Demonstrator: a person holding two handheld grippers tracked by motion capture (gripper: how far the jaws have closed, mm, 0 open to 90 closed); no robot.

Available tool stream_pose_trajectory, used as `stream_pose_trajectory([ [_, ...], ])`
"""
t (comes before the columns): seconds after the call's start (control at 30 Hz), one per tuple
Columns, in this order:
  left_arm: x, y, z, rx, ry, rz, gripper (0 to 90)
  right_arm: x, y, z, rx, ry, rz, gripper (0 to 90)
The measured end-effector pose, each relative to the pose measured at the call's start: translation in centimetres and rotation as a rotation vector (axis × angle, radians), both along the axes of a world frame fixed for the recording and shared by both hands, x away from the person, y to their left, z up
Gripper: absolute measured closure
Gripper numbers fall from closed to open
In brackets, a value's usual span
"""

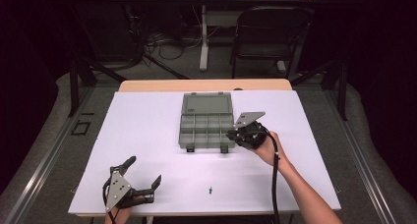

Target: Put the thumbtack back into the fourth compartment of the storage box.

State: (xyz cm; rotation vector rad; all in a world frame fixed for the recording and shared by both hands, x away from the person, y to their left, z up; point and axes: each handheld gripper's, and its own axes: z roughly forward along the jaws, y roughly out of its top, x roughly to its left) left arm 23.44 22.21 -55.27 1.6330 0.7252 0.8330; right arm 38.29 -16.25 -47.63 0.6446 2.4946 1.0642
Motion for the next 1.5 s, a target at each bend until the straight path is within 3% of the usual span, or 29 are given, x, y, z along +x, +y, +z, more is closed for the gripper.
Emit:
stream_pose_trajectory([
  [0.47,0.0,0.1,0.0,-0.005,0.000,0.001,0.0,2.4,0.6,0.5,-0.022,-0.016,-0.053,83.6],
  [0.9,0.0,0.1,0.0,-0.006,-0.001,0.002,0.0,5.0,0.9,-0.3,-0.050,-0.006,-0.124,83.5],
  [1.13,0.0,0.2,0.0,-0.005,-0.001,0.003,0.0,6.7,1.3,-0.9,-0.062,0.012,-0.149,83.3],
  [1.37,0.0,0.1,0.0,-0.006,-0.001,0.000,0.0,8.3,1.9,-1.8,-0.091,0.058,-0.185,82.6],
  [1.5,0.0,0.2,0.0,-0.005,-0.001,0.000,0.0,9.0,2.0,-2.4,-0.074,0.077,-0.210,76.2],
])
